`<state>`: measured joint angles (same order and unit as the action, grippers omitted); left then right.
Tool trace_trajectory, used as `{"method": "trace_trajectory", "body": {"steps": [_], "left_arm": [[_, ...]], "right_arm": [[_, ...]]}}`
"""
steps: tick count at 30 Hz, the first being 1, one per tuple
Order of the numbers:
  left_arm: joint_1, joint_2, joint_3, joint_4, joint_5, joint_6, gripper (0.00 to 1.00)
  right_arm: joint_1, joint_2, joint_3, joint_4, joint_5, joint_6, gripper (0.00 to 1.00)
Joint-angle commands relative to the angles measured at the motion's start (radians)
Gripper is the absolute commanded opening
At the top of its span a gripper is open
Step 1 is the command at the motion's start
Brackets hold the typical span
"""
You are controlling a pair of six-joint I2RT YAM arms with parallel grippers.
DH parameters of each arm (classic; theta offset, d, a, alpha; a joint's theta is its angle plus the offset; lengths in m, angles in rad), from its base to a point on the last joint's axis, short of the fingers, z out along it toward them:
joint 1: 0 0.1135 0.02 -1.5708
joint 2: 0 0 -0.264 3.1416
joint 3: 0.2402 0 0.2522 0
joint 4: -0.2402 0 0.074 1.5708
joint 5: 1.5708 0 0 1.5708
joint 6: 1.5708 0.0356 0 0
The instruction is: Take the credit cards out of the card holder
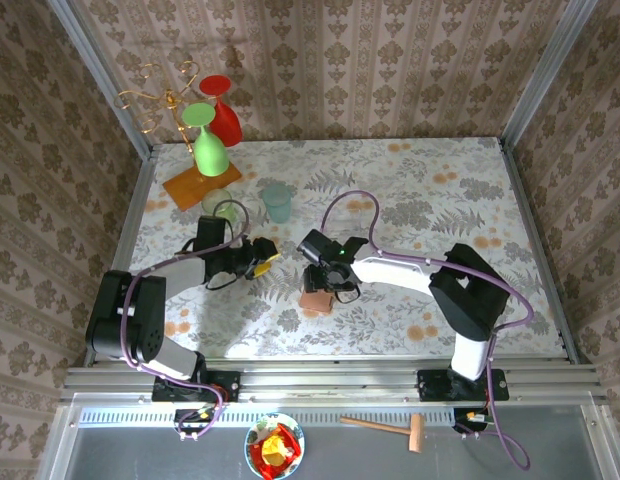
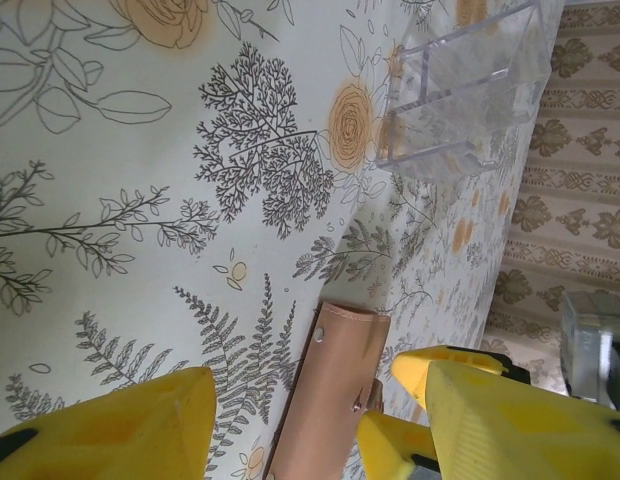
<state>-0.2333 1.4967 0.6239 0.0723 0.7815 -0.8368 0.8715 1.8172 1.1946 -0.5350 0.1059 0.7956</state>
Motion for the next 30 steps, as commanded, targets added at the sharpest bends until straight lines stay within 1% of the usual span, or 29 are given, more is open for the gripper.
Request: {"method": "trace_trajectory", "body": {"steps": [1, 9, 16, 21, 26, 30], "left_arm": [[0.013, -0.01, -0.013, 0.001, 0.031, 0.025, 0.59], [0.015, 0.008, -0.017, 0.026, 0.038, 0.013, 0.59], [0.016, 0.02, -0.016, 0.06, 0.046, -0.011, 0.59], [0.016, 0.021, -0.01, 0.054, 0.039, -0.011, 0.59], [0.016, 0.018, -0.008, 0.054, 0.039, -0.017, 0.59], [0.014, 0.013, -0.008, 0.056, 0.037, -0.027, 0.59]], "right_arm": [[0.005, 0.018, 0.024, -0.075, 0.06, 0.042, 0.66], [0.005, -0.026, -0.017, -0.094, 0.072, 0.063, 0.57], [0.003, -0.078, -0.059, -0.071, 0.069, 0.076, 0.44], [-0.011, -0.113, -0.117, -0.014, 0.048, 0.099, 0.35], [-0.028, -0.141, -0.167, 0.047, 0.017, 0.115, 0.29], [-0.043, -0.162, -0.204, 0.095, -0.007, 0.126, 0.19]]}}
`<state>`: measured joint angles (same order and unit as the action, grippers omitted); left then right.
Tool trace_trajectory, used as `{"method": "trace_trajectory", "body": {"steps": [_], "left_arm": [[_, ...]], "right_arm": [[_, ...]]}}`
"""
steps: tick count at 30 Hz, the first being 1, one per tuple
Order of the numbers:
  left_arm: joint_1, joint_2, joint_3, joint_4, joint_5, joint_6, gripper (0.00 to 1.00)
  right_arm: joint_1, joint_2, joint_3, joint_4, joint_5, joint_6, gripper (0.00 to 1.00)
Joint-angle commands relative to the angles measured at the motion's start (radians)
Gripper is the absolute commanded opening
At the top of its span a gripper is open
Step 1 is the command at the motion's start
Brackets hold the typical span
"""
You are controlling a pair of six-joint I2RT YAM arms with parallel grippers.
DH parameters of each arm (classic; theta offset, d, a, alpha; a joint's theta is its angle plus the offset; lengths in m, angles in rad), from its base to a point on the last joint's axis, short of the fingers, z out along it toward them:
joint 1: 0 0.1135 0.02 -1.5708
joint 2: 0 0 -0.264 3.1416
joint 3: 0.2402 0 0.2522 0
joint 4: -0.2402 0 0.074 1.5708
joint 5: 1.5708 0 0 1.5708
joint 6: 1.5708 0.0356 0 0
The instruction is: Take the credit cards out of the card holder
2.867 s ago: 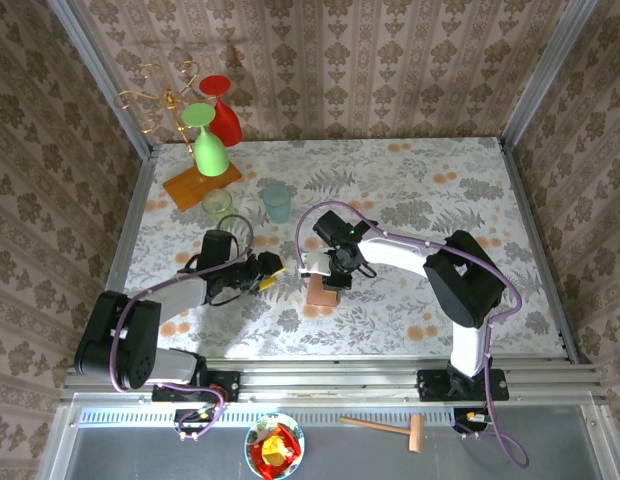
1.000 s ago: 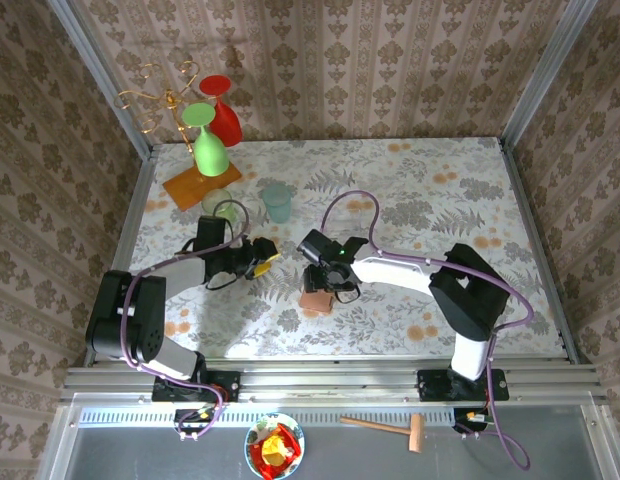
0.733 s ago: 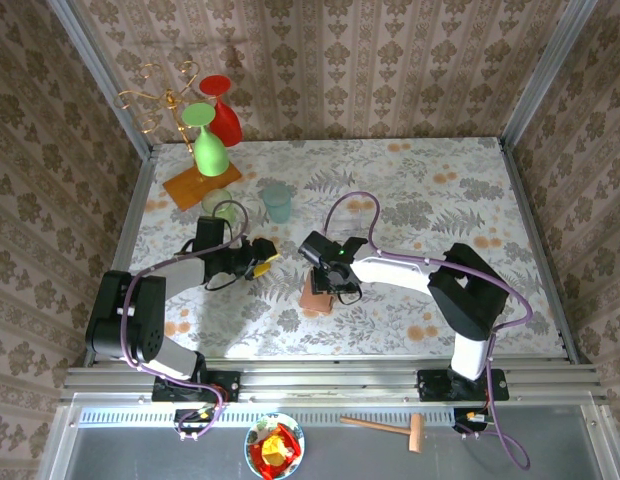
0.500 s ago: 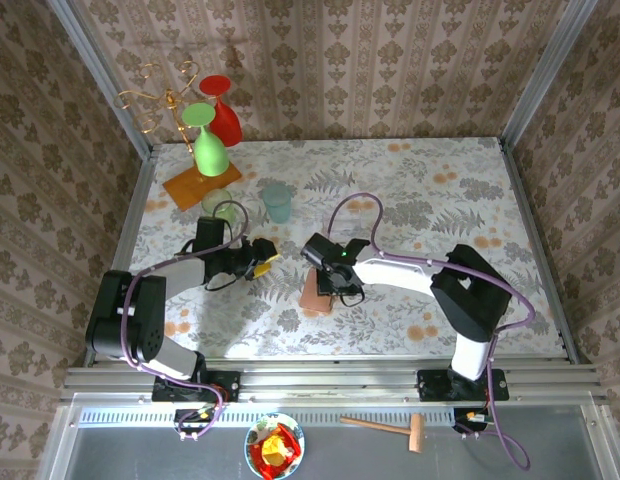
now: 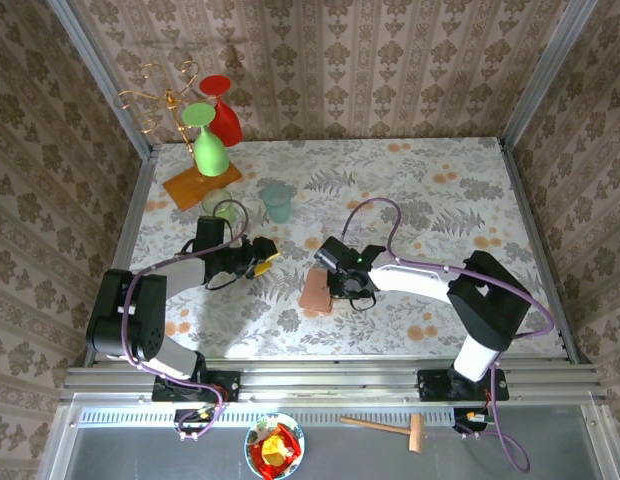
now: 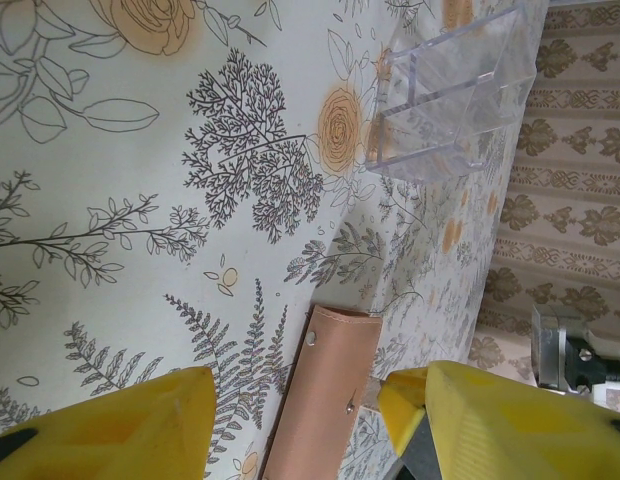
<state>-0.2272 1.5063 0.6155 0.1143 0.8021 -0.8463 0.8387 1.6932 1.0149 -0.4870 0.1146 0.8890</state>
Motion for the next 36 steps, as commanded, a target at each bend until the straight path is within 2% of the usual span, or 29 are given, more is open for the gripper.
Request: {"method": "trace_trajectory", "body": {"steps": [1, 8, 22, 36], "left_arm": [[0.007, 0.003, 0.001, 0.014, 0.016, -0.019, 0.59], [-0.006, -0.002, 0.015, 0.04, 0.017, -0.06, 0.58], [-0.034, -0.004, 0.041, 0.021, -0.014, -0.065, 0.58], [-0.035, -0.023, 0.022, 0.022, -0.021, -0.058, 0.58]], "right_arm": [[-0.013, -0.045, -0.031, 0.055, -0.021, 0.032, 0.17], [-0.022, -0.138, -0.047, 0.029, 0.009, -0.017, 0.05], [-0.02, -0.245, 0.041, -0.041, -0.038, -0.16, 0.04], [0.013, -0.197, 0.1, 0.034, -0.128, -0.068, 0.04]]}}
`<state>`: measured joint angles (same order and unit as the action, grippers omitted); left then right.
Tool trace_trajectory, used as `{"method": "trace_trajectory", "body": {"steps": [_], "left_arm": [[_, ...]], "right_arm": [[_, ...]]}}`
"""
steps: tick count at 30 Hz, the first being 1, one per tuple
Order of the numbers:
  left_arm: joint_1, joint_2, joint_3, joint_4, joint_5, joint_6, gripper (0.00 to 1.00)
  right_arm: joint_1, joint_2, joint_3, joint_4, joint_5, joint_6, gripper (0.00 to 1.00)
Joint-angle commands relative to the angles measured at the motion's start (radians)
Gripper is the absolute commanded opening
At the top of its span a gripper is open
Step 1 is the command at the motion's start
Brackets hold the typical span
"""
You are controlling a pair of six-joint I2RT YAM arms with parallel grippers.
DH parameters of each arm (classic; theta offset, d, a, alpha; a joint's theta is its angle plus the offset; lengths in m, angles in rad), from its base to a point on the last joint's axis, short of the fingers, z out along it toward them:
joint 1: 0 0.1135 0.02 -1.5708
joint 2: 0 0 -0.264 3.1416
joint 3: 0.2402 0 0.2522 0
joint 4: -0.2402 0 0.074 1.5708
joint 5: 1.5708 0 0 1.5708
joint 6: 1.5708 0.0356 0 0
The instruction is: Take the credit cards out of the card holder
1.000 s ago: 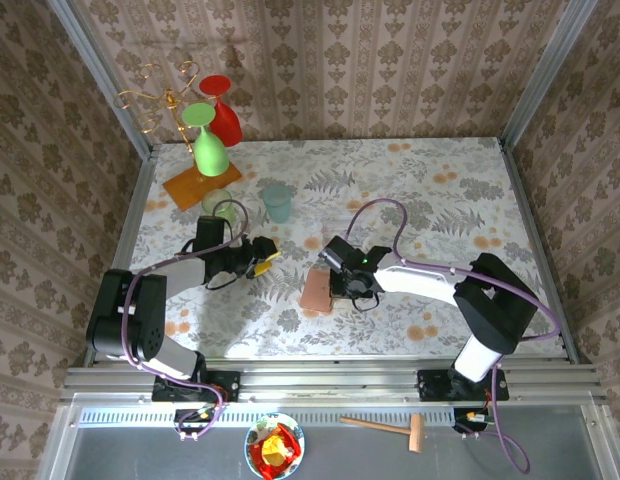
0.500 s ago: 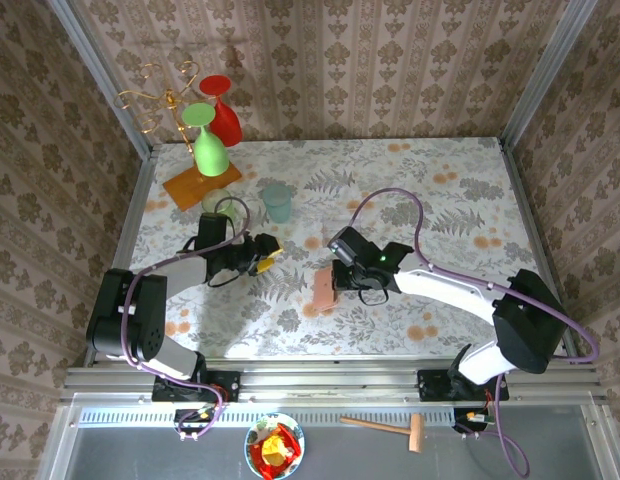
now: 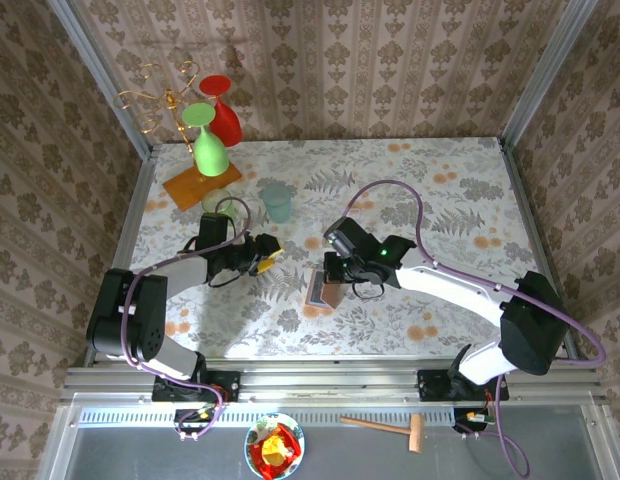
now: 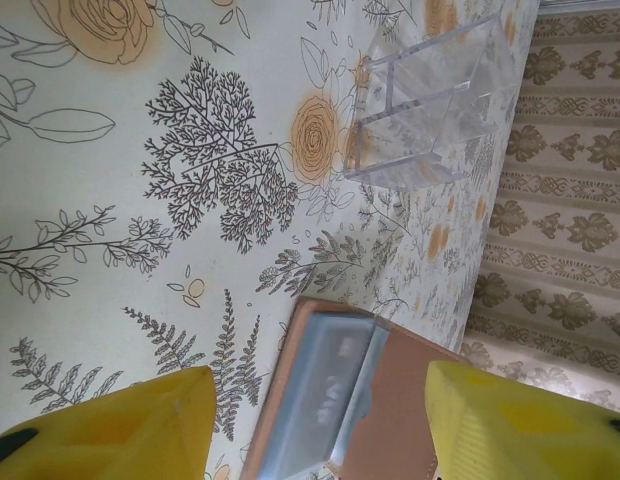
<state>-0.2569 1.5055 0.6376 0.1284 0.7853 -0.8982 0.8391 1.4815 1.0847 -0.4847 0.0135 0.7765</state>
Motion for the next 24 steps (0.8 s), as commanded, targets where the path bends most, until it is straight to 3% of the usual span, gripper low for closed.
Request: {"method": "trace_trajectory", "body": {"steps": [1, 11, 24], "left_arm": [[-0.007, -0.025, -0.004, 0.01, -0.005, -0.005, 0.58], [-0.04, -0.038, -0.006, 0.007, -0.012, -0.001, 0.58], [-0.238, 0.074, 0.084, 0.077, -0.069, -0.061, 0.57]], "right_arm": [[0.015, 0.016, 0.028, 0.042, -0.03, 0.056, 0.04], [0.028, 0.027, 0.049, 0.048, -0.055, 0.052, 0.03], [0.008, -0.082, -0.051, -0.099, 0.094, 0.048, 0.0]]}}
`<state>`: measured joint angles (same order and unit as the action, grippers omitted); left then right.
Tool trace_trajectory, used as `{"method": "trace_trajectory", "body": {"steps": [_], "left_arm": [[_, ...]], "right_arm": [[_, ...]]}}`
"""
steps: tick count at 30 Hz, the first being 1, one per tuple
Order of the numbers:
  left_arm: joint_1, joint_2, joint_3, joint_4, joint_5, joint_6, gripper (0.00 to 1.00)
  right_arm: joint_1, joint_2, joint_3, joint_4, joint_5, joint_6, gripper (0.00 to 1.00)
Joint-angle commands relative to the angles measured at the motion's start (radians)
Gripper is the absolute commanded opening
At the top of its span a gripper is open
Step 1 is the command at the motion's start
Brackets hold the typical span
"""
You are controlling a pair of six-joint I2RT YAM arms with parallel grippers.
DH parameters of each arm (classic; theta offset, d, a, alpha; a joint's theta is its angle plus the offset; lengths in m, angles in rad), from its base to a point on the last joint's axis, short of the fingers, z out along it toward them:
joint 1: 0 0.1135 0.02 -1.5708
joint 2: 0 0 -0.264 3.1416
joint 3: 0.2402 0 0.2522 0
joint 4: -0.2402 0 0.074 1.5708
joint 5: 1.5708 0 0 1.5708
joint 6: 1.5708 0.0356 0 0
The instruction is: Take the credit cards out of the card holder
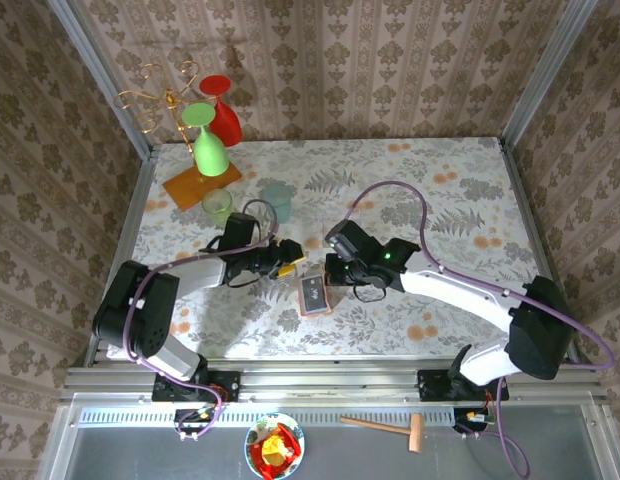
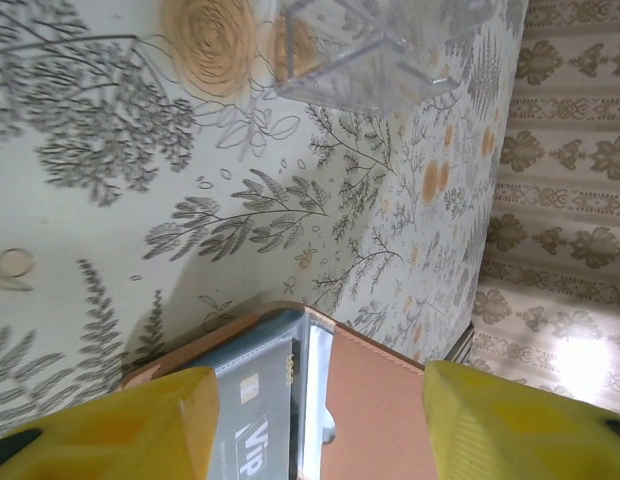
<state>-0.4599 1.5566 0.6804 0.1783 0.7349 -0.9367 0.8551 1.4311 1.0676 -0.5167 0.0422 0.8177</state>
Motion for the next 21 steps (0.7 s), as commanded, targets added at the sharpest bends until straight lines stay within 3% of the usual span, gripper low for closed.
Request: {"method": "trace_trajectory", "body": {"steps": [1, 13, 21], "left_arm": [[-0.049, 0.032, 0.052, 0.029, -0.024, -0.026, 0.57], [-0.135, 0.084, 0.127, 0.031, -0.037, -0.05, 0.57], [-0.16, 0.082, 0.146, 0.045, -0.028, -0.075, 0.56]], "right_arm": [[-0.01, -0.032, -0.047, -0.073, 0.073, 0.005, 0.0], [-0.093, -0.102, -0.223, -0.108, 0.12, -0.021, 0.0], [-0.162, -0.061, -0.299, -0.026, 0.099, -0.056, 0.0]]}}
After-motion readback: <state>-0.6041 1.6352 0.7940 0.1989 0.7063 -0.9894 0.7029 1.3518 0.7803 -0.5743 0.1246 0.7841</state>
